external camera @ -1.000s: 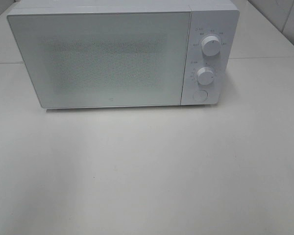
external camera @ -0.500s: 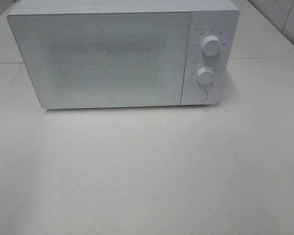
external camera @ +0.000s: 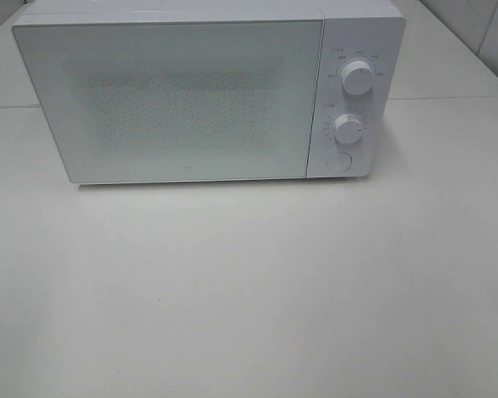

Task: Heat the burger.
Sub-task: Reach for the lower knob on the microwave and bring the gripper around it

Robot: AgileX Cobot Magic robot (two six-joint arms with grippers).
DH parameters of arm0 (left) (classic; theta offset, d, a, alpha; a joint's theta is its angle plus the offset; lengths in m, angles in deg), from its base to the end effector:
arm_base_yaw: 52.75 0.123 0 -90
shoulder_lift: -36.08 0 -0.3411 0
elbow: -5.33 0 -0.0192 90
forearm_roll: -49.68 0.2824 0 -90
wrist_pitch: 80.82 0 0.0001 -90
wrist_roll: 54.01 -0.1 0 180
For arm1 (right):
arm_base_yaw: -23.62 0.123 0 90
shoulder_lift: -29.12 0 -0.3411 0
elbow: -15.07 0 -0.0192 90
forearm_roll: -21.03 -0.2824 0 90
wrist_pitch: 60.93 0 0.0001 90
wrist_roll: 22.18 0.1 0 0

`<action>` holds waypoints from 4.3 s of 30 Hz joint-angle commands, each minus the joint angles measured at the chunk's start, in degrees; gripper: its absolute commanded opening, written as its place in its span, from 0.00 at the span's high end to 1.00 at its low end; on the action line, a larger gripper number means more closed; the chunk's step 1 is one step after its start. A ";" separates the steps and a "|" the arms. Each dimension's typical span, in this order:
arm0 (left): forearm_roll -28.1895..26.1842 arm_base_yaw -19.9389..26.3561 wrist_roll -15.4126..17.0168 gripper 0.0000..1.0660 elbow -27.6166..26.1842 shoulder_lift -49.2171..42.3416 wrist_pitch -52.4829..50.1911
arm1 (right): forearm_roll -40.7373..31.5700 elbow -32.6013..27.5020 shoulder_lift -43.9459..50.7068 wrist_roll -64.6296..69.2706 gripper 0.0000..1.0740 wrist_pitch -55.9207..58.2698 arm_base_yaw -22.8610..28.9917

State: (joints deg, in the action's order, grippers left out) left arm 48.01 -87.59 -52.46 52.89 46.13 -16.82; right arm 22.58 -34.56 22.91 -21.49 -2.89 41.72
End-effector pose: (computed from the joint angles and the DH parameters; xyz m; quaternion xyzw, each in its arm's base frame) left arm -0.0200 0.0108 0.2975 0.2508 0.8361 -0.1661 0.4588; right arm -0.0229 -0.0099 0.2938 -0.1266 0.8284 0.0757 0.5404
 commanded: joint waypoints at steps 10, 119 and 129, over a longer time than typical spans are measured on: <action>-1.09 0.17 -6.53 1.00 2.12 -4.07 -4.35 | 0.00 0.00 1.26 -0.69 0.32 -0.63 -0.06; -1.03 0.17 -6.47 1.00 2.12 -4.93 -4.30 | -2.23 4.30 -106.51 2.01 0.37 -116.14 0.06; -1.03 0.17 -6.47 1.00 2.12 -4.93 -4.30 | -4.58 8.65 -106.68 1.78 0.37 -109.03 0.06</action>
State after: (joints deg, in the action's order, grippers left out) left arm 46.87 -87.59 -58.93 54.90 42.35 -20.20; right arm 17.88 -26.42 -83.95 -19.60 -112.10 41.72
